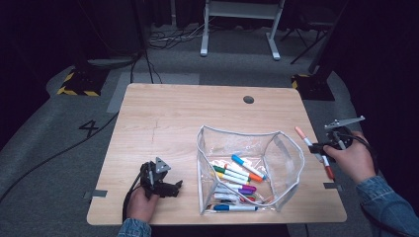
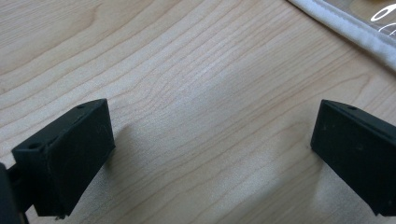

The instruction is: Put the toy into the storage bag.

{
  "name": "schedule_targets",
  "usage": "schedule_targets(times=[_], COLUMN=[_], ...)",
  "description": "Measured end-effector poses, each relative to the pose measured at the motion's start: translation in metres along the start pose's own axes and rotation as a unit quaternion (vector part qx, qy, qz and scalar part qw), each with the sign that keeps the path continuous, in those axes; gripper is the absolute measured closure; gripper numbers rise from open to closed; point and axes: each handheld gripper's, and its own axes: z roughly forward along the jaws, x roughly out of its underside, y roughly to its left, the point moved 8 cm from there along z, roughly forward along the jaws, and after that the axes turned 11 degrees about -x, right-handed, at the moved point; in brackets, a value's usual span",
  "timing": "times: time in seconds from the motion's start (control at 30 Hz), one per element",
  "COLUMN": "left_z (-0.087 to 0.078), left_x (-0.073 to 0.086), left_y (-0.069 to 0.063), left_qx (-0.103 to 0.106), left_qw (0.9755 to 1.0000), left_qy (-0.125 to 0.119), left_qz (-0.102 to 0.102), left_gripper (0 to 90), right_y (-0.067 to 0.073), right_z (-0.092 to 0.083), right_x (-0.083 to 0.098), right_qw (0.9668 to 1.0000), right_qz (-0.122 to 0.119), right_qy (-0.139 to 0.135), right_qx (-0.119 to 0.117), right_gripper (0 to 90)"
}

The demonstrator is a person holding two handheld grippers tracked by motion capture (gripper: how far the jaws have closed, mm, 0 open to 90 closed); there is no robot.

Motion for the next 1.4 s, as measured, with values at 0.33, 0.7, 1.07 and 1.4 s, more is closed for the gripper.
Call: schedule_targets(times=[0.33, 0.7, 1.07, 1.4], left_z=[0.0, 0.0, 0.0, 0.0], left_x=[0.0, 0.0, 0.0, 0.0], left_y=[0.0, 0.0, 0.0, 0.001], left_qx=[0.0, 0.0, -0.001, -0.002], left_qw=[1.0, 1.0, 1.0, 1.0], left_qy=[0.0, 0.0, -0.001, -0.001], left_qz=[-0.001, 0.0, 0.002, 0.002], left_gripper=[0.0, 0.0, 0.0, 0.0], right_y=[0.045, 0.095, 0.163, 0.21], right_z=[-0.039, -0.071, -0.065, -0.035], right_x=[-0.027, -0.044, -0.051, -0.049], right_qw=[0.995, 0.9838, 0.9586, 0.9309], right_qz=[-0.094, -0.168, -0.265, -0.33], right_qy=[-0.026, -0.044, -0.014, 0.05], right_qx=[-0.022, -0.046, -0.104, -0.149], right_gripper=[77.1, 77.1, 77.1, 77.1])
